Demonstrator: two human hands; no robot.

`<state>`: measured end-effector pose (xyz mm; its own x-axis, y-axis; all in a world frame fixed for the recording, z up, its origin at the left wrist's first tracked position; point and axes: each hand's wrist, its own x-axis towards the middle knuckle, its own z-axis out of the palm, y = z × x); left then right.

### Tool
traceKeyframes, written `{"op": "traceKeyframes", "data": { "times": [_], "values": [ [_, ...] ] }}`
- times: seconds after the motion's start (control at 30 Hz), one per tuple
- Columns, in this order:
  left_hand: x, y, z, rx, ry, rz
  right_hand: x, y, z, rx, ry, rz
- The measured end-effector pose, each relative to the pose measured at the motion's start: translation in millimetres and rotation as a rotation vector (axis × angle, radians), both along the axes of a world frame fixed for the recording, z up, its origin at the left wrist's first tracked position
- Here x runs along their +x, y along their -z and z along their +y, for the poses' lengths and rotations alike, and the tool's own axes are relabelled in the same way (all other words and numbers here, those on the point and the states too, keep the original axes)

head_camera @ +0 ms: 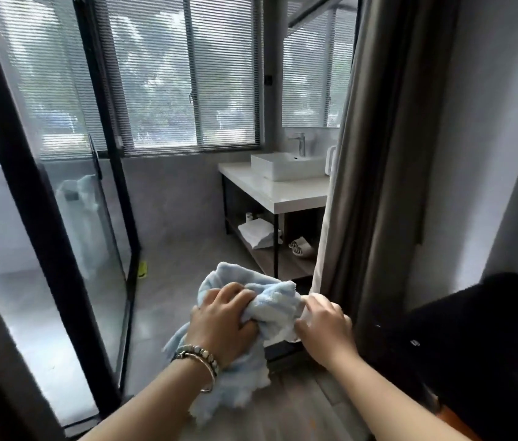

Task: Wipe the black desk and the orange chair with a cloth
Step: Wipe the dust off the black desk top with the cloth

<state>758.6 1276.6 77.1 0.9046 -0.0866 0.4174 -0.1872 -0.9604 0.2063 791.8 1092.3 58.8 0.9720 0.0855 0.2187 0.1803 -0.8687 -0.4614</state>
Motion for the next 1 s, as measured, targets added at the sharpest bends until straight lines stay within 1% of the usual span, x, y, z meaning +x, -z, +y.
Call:
{"op": "traceKeyframes", "data": {
  "times": [0.23, 0.47, 0.53, 0.6, 0.73, 0.87, 1.0],
  "values": [
    [126, 2, 7, 0.034, 0.076, 0.064, 101, 8, 0, -0.012, 0.1, 0.004],
    [245, 36, -16, 0.027, 0.292, 0.121, 176, 48, -26, 0.052, 0.317, 0.052],
    [285, 46, -24, -0.001, 0.355, 0.149, 202, 61, -30, 0.085, 0.392, 0.061],
    [326, 52, -34, -0.035, 0.407, 0.171, 230, 73, -32, 0.16, 0.459, 0.057],
    [395, 59, -58, -0.04, 0.542, 0.246, 277, 98, -40, 0.401, 0.646, 0.08],
    [446, 68, -95, 0.005, 0.694, 0.263, 293, 109, -52, 0.606, 0.846, 0.075],
    [475, 80, -148, 0.012, 0.829, 0.319, 298, 115, -78, 0.703, 0.975, 0.033]
  ]
}}
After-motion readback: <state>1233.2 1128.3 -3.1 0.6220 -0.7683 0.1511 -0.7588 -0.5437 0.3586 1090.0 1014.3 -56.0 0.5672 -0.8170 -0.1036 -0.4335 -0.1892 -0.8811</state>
